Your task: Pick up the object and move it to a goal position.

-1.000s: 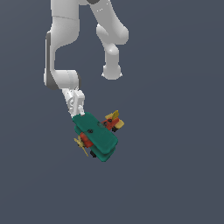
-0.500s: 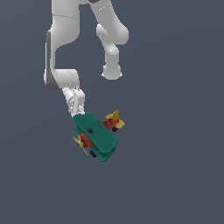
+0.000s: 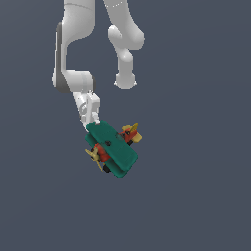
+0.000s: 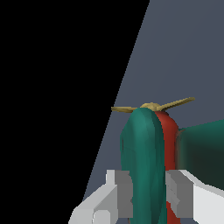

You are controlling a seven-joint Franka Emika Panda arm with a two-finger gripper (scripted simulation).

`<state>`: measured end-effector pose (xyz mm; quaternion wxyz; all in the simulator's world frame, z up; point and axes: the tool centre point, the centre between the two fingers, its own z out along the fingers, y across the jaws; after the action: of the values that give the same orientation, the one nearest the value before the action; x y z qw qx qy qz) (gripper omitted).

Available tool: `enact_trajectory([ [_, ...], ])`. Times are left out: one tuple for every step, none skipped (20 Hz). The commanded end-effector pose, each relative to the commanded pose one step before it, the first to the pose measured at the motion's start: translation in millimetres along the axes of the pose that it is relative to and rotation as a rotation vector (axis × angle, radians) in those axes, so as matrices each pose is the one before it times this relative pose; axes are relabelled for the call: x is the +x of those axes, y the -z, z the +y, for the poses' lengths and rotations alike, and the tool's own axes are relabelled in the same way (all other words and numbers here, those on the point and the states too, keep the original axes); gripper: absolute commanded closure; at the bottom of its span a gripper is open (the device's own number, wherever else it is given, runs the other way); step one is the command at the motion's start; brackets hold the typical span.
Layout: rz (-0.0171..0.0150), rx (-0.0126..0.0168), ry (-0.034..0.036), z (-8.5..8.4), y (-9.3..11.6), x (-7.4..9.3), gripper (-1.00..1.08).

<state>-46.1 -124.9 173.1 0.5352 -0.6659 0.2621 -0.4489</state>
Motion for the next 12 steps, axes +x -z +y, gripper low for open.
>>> enact_trajectory([
  [-0.00025,0.00377,0.00434,-18.25,-3.69,-3.88,1.08],
  [-0.00021,-0.00059,0.00029,-7.08,-1.26,-2.3,1.08],
  [0.0,0.0,0.0,-7.58,-1.2,-2.29,1.08],
  [-0.00016,-0.00059,0.00031,-7.79,-1.39,-2.49,1.08],
  [0.0,0.0,0.0,-8.01,-1.3,-2.42,1.08],
  [-0.00006,-0.00042,0.00025,-7.87,-1.37,-2.45,1.08],
  [0.0,0.0,0.0,-7.9,-1.32,-2.38,1.08],
  [0.0,0.0,0.0,-7.84,-1.32,-2.36,1.08],
  [0.00006,-0.00055,0.00041,-7.71,-1.38,-2.37,1.08],
  [0.0,0.0,0.0,-7.74,-1.34,-2.32,1.08],
  [0.0,0.0,0.0,-7.7,-1.35,-2.31,1.08],
  [0.0,0.0,0.0,-7.67,-1.37,-2.29,1.08],
])
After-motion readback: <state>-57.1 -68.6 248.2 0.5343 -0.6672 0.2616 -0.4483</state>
